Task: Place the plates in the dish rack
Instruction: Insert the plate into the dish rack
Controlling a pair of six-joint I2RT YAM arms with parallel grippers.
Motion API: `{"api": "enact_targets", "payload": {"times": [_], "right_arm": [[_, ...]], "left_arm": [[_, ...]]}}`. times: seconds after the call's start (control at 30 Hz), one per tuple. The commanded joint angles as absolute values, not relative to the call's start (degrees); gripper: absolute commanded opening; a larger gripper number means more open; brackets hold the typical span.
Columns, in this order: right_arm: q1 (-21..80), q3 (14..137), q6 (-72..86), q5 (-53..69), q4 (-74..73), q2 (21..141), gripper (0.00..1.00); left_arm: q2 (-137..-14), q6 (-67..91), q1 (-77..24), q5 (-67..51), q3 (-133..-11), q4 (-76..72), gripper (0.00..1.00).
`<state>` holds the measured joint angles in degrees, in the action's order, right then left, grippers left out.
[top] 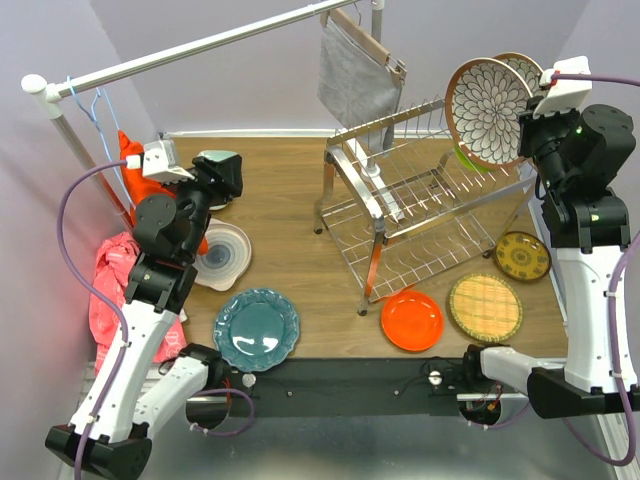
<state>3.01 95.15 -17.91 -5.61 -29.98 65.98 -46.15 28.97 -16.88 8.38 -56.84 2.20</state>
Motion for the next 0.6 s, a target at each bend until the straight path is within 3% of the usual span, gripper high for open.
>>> {"api": "enact_targets", "payload": {"times": [0.0,0.57], "right_arm": [[2.72,95.36,-17.84,-9.23,-22.76,64.07,0.01],[4.48,97.91,-18.46,-11.69,-20.83,66.53,0.01]], "left_arm": [[-46.23,29.27,-16.35,7.47,-57.13,0.53,0.71],[-46.32,29.27,-15.73,6.77,-56.07,0.35,0.71]]}}
